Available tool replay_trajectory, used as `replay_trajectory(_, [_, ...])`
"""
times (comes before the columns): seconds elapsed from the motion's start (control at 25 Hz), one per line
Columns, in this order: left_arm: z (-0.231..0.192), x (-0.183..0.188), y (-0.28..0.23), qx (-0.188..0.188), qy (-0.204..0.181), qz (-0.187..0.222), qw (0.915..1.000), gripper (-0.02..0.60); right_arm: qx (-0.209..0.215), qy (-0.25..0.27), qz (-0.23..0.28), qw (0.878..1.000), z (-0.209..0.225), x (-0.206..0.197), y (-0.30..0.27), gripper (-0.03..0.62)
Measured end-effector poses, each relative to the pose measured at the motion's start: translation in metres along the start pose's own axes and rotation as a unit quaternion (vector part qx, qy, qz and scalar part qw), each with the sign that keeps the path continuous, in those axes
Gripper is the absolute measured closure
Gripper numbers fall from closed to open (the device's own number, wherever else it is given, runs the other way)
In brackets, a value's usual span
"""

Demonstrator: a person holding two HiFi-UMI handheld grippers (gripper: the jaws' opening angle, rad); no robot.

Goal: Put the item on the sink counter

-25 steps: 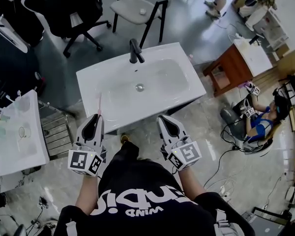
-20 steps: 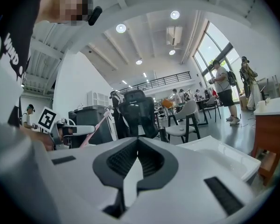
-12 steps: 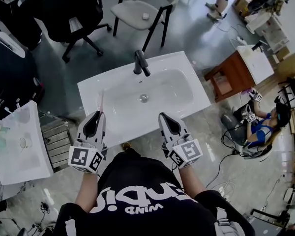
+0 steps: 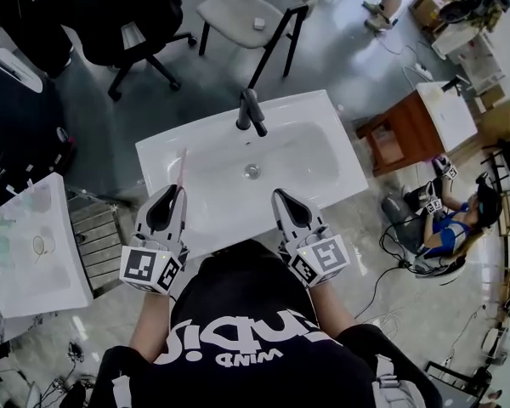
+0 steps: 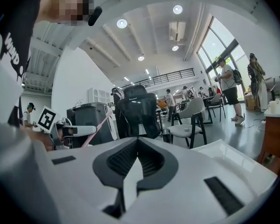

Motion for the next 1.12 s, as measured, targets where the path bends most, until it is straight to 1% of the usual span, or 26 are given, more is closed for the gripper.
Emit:
replay_trajectory(0.2, [0.003,0.002,-0.011,0.011,-0.007,-0.003,0.9999,0.523,0.024,-0.003,-0.004,1.0,0.01,0.005,-0.014,0.576])
replay_trajectory(0.32, [0.0,0.001,-0.018,0.017,-0.021,-0.005,0.9996,0.523,0.039,-0.002,-0.002,0.999,0.015,0.004,-0.027,0.576])
replay_trajectory(0.48, [-0.008,-0.004,-0.023,0.031,-0.042,-0.02,0.9984,0.523,0.057,-0.004,-0.006,0.998,0.018,-0.001,-0.043,0.576])
replay_trajectory(0.72, [-0.017,-0.009,-0.026,0.049,-0.054,-0.033,0.9968,0.523,0.085,-0.016,-0.009,0.996,0.021,-0.003,-0.059,0.576])
replay_trajectory(0.84, [-0.022,-0.014,-0.027,0.059,-0.061,-0.041,0.9955,0.523,0.1,-0.012,-0.006,0.995,0.021,-0.001,-0.067,0.576])
replay_trajectory(1.0, [-0.03,-0.024,-0.03,0.071,-0.077,-0.057,0.9929,0.523,0.11,-0.011,-0.006,0.994,0.021,0.0,-0.073,0.576])
replay_trajectory(1.12, [-0.039,-0.034,-0.032,0.079,-0.077,-0.068,0.9915,0.523,0.112,-0.015,-0.007,0.994,0.021,-0.003,-0.075,0.576])
Point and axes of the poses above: the fingertips, and each gripper's own axes: y backward along the fingers, z to its right, x out of its top, the point moved 9 cm from there along y, backward along the fingers, and after that the axes turned 9 degrees about z, right-handed, at the moved point
